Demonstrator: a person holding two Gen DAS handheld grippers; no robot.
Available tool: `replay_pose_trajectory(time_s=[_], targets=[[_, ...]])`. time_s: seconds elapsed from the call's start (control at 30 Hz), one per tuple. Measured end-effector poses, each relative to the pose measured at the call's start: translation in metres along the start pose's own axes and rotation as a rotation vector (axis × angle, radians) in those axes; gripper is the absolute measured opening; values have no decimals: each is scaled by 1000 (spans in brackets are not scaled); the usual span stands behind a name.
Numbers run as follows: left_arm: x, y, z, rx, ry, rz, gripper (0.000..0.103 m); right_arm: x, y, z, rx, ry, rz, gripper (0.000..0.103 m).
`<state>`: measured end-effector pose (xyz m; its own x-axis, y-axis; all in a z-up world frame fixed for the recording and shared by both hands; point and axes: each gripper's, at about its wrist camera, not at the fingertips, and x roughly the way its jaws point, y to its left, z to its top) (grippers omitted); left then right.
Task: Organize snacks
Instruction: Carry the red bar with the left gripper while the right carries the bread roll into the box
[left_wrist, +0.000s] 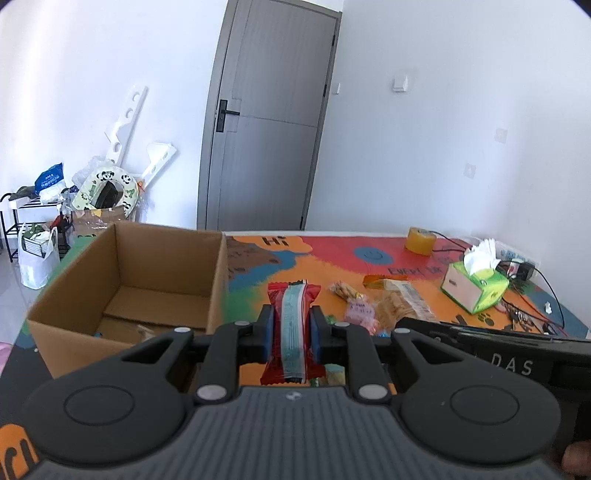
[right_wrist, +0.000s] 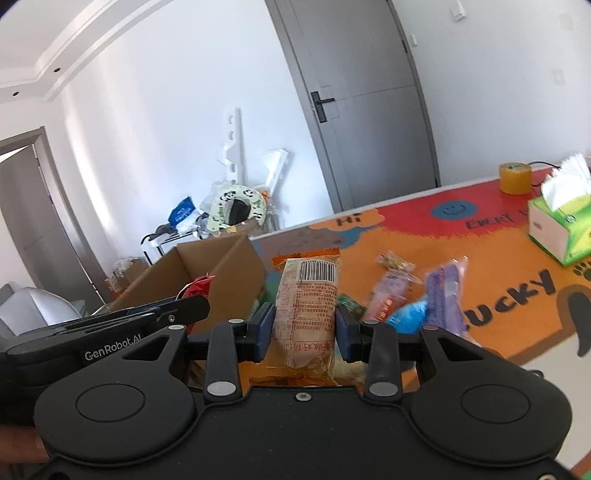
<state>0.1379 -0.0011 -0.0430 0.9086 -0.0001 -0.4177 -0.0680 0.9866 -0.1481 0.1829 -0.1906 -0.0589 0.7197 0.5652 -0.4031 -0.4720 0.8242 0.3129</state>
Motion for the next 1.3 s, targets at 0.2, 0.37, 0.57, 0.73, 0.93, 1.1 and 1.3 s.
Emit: replay_pose_trajectory(time_s=[0.2, 0.37, 0.57, 0.73, 0.93, 1.1, 1.3], targets=[[-4, 11, 9, -17, -23, 15, 19, 9, 16, 7, -20, -3, 21, 36], [-7, 23, 16, -33, -38, 29, 19, 17, 30, 13, -58, -17, 29, 36], [-8, 38, 25, -53, -65, 50, 19, 24, 38, 22, -58, -46, 59, 36], [-6, 56, 31, -73, -78, 76, 19, 34, 46, 28, -65, -56, 83, 36], [3, 81, 33, -107, -76, 121, 19, 51, 55, 33, -34, -48, 118, 36], [12, 98, 37, -125, -68, 143, 19, 62, 66, 37, -30, -40, 139, 36], [19, 116, 35, -157, -54, 161, 19, 78, 79, 37, -35, -27, 149, 36]])
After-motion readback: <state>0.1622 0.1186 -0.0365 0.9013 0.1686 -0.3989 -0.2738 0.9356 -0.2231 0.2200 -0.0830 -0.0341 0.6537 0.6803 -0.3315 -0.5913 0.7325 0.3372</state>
